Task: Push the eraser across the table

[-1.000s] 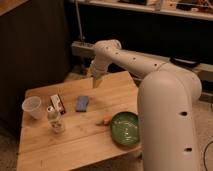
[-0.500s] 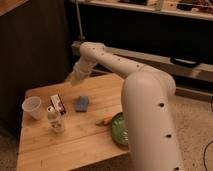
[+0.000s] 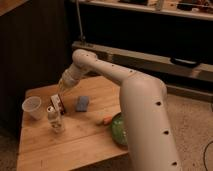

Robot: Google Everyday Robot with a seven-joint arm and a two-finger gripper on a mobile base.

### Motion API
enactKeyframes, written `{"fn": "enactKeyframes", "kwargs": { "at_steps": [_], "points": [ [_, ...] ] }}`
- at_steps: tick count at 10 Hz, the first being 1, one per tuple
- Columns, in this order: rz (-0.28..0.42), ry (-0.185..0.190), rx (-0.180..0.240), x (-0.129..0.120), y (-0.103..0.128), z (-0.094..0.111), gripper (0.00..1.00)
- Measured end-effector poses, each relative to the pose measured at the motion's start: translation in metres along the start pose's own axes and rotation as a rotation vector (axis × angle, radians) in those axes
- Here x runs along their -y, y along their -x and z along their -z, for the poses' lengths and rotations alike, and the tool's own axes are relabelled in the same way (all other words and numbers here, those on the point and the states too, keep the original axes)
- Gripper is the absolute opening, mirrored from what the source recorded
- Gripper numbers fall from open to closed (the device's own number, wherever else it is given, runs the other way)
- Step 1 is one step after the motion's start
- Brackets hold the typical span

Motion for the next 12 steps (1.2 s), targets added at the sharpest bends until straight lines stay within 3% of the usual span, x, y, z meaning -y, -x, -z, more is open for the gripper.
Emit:
{"fn": "enactKeyframes", "kwargs": {
  "at_steps": [2,9,12],
  "points": [
    [0.051,0.01,0.016,0.004,0.006,-0.013,0.0],
    [0.143,0.121,-0.046,-0.009,-0.014,-0.07,0.0],
    [0.164,0.157,0.001,-0.012,-0.018,-0.087,0.0]
  ]
}}
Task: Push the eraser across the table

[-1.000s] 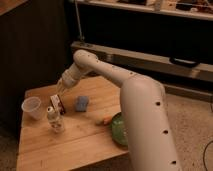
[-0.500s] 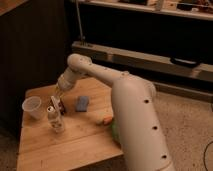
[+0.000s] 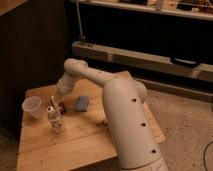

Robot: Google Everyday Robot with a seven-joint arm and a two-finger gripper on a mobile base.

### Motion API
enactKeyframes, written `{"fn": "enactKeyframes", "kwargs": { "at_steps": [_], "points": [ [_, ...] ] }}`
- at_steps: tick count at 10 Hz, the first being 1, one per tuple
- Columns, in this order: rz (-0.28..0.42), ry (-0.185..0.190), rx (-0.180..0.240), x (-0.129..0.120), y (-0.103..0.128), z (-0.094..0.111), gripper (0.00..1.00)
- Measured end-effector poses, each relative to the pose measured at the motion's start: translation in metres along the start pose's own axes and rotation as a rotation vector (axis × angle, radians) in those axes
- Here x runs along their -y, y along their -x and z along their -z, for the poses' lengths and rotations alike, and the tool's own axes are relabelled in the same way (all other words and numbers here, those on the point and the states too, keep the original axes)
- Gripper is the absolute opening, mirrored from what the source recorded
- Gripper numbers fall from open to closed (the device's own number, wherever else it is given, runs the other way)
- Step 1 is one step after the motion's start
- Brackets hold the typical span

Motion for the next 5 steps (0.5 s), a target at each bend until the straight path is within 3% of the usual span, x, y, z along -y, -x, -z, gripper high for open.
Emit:
{"fn": "enactKeyframes", "kwargs": {
  "at_steps": [1,5],
  "points": [
    [0.022,0.004,0.011,0.007,0.006,-0.003,0.0],
    [0.087,0.081,0.036,0.018,0.031,-0.033,0.0]
  ]
}}
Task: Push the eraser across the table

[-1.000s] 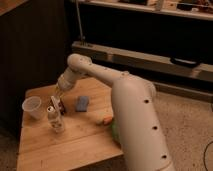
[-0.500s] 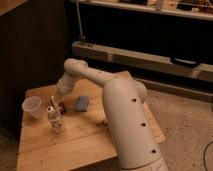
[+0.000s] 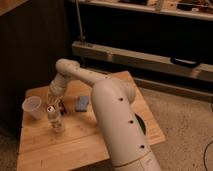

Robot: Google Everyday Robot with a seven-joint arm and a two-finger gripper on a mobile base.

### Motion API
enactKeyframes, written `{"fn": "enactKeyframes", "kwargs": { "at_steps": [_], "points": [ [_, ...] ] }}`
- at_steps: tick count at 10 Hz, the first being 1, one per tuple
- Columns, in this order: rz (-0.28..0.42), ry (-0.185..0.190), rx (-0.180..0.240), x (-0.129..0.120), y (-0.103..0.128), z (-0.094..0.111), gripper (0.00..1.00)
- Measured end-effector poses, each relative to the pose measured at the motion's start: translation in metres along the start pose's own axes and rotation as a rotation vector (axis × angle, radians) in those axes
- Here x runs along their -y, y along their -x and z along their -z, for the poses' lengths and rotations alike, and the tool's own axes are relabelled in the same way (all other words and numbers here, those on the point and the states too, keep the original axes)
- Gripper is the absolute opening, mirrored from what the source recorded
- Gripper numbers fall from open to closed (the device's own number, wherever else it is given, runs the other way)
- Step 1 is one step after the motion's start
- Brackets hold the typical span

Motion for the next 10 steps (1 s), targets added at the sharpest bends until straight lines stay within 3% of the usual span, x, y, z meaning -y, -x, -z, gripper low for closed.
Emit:
{"fn": "enactKeyframes", "kwargs": {
  "at_steps": [3,7,10],
  "points": [
    [-0.032,0.039,-0.012,-0.013,-0.017,-0.024,0.0],
    [-0.061,0.023,-0.047,-0.014,-0.036,-0.025,0.0],
    [-0.043,0.007,-0.055,0.009,-0.037,-0.025,0.0]
  ]
}}
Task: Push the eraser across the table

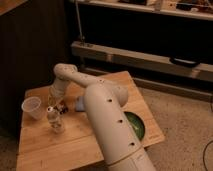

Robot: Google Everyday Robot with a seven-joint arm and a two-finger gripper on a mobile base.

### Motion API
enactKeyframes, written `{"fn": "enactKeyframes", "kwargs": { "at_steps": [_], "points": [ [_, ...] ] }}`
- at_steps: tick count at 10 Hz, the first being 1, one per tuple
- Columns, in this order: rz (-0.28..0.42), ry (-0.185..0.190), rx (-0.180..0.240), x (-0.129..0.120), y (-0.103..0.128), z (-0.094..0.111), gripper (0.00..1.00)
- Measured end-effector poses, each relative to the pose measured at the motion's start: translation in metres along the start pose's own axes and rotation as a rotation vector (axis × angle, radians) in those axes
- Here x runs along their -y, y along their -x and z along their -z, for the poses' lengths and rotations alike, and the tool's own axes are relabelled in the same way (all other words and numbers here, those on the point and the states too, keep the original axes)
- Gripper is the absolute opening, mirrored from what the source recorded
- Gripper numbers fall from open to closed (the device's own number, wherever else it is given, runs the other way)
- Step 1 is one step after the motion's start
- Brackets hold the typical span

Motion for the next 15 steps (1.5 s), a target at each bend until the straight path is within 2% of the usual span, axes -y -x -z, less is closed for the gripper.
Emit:
{"fn": "enactKeyframes", "kwargs": {
  "at_steps": [4,6,8,11,15],
  "points": [
    [-0.008,-0.007,0.009,0.015,-0.011,-0.007,0.0],
    [-0.03,-0.014,-0.008,0.013,-0.028,-0.003,0.0],
    [-0.068,-0.021,-0.046,0.004,-0.039,0.002,0.0],
    [-0.147,-0.063,-0.107,-0.016,-0.055,0.02,0.0],
    [-0.284,-0.129,-0.184,-0.06,-0.087,0.052,0.0]
  ]
}}
